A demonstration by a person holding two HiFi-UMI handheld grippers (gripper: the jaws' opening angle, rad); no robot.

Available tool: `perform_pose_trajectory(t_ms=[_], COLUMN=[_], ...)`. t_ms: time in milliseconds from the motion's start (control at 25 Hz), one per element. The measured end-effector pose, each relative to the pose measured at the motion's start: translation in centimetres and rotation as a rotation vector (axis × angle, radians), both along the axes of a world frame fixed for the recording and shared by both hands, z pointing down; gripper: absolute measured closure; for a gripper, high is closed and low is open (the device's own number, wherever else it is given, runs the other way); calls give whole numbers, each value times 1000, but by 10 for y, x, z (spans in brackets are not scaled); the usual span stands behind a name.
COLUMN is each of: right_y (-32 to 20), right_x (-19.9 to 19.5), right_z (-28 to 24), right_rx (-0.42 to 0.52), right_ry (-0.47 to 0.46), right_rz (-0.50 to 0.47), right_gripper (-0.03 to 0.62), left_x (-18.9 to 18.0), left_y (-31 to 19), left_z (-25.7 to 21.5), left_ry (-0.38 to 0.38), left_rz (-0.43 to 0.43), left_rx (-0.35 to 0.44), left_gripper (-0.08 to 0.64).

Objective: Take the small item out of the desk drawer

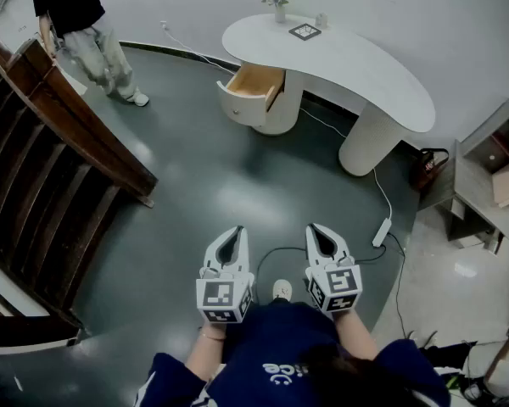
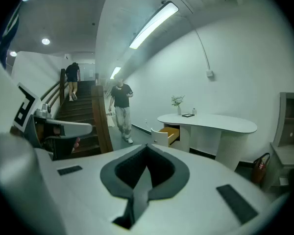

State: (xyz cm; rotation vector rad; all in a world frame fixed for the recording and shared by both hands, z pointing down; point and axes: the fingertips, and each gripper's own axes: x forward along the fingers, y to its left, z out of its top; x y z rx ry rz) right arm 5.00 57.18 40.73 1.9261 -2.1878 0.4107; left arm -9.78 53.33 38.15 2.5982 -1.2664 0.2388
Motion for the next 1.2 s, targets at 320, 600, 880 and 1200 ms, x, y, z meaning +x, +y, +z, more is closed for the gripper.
perform_pose_trajectory(t_ms=[320,600,880,1200], right_y=[7,11,6,-39], right_x=[20,41,56,50], right_z=[5,12,22,33], right_rx=[2,-5,-23,-33], right_ry=[-24,-54,-76,-75], right_rz=[-2,-36,-36,-14], right_gripper=[586,584,584,584], left_x=[25,59,79,77], left_y=[11,22,29,-23], left_z=[3,6,15,30], left_ry=[-12,-27,-38,-15], left_rz=[4,16,36,61], left_rx=[-1,-7,-22,-30], left_gripper=[557,557,557,557])
